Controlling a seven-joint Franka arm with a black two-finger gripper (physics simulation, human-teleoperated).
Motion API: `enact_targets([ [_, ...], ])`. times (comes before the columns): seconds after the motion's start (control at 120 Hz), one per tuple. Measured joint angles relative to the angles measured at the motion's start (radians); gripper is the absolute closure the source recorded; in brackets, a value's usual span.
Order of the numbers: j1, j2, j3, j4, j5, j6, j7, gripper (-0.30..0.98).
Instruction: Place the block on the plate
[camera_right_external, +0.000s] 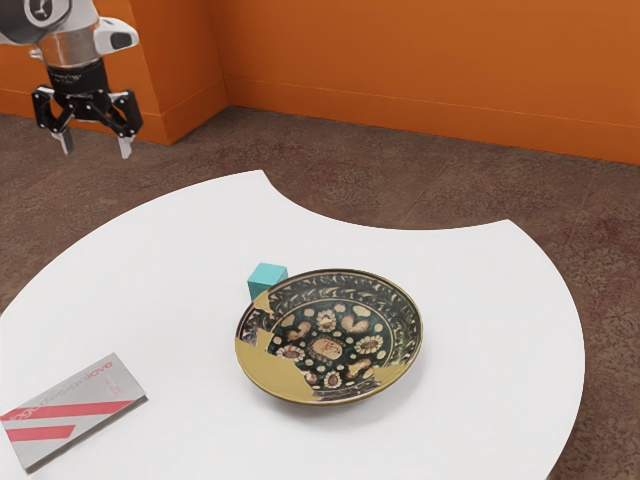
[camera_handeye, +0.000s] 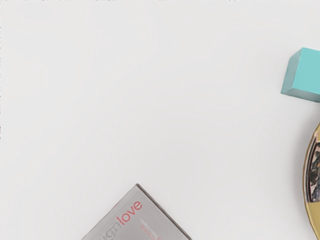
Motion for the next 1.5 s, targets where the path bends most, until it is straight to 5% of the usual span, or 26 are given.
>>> enact_targets([
  [0.258, 0.0, 0.008, -0.005, -0.006, -0.004, 0.011, -0.012, 0.0],
  [0.442, 0.061, 0.133, -0.072, -0.004, -0.01, 0.022, -0.015, 0.0],
  [0.925, -0.019, 0.509, -0.103, 0.044, -0.243, 0.312, -0.002, 0.0],
  [1.5, -0.008, 0.711, -0.101, 0.146, -0.298, 0.482, 0.028, 0.0],
])
